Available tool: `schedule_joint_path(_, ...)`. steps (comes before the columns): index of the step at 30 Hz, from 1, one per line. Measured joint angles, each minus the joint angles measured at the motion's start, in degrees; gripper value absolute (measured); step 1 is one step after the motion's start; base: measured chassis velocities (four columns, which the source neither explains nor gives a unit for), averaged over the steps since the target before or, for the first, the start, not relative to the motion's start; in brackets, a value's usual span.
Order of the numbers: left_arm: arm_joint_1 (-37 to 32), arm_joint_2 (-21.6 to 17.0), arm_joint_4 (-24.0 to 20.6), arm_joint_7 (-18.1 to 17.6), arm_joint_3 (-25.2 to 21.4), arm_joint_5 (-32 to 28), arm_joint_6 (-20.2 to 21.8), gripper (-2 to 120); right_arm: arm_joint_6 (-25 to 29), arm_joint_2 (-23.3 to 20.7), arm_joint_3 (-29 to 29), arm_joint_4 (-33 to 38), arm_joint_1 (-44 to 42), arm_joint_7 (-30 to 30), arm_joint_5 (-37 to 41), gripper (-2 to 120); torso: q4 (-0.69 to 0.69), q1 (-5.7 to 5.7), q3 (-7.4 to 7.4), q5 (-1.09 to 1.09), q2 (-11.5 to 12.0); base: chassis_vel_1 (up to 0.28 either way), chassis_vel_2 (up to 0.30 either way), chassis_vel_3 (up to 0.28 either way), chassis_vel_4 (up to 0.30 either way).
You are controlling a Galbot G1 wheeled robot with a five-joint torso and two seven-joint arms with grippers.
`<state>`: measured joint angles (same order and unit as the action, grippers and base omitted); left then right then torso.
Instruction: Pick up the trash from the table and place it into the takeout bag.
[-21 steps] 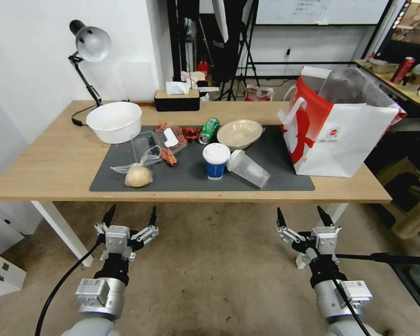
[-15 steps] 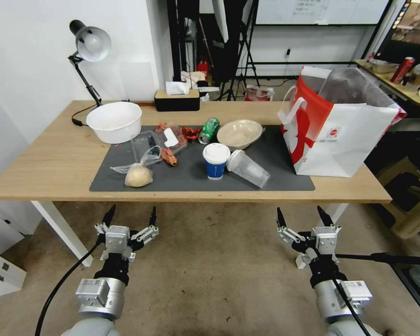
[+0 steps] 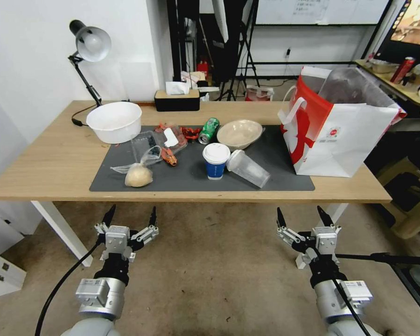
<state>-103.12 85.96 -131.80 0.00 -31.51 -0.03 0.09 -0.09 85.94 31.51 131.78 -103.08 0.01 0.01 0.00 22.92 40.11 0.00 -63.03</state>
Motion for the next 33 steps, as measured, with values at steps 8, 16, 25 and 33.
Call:
schedule_joint_path(8,2.1,1.9,-3.6,0.0,-0.3,-3.2,8.4,100,-8.1,-1.2,0.4,1.9,4.7,0.4,3.3,100,0.01,0.01,0.00,0.00,0.0,0.000,0.000,0.000,0.000)
schedule_joint_path(16,5.4,5.3,-9.3,-0.4,-1.3,-9.4,19.5,100,-22.9,-3.2,1.3,5.4,13.3,1.4,9.5,100,0.01,0.00,0.00,0.03,0.0,0.000,0.000,0.000,0.000)
schedule_joint_path(25,5.8,5.3,-7.9,0.2,-1.1,-9.6,17.3,100,-22.2,-7.1,0.8,2.7,17.9,1.7,16.2,100,0.03,0.00,0.00,0.00,0.0,0.000,0.000,0.000,0.000)
schedule_joint_path(33,6.6,5.4,-6.1,1.0,-0.7,-9.0,15.3,100,-16.3,-14.7,0.3,-7.1,22.5,-4.9,22.8,100,0.00,0.00,0.00,0.01,0.0,0.000,0.000,0.000,0.000)
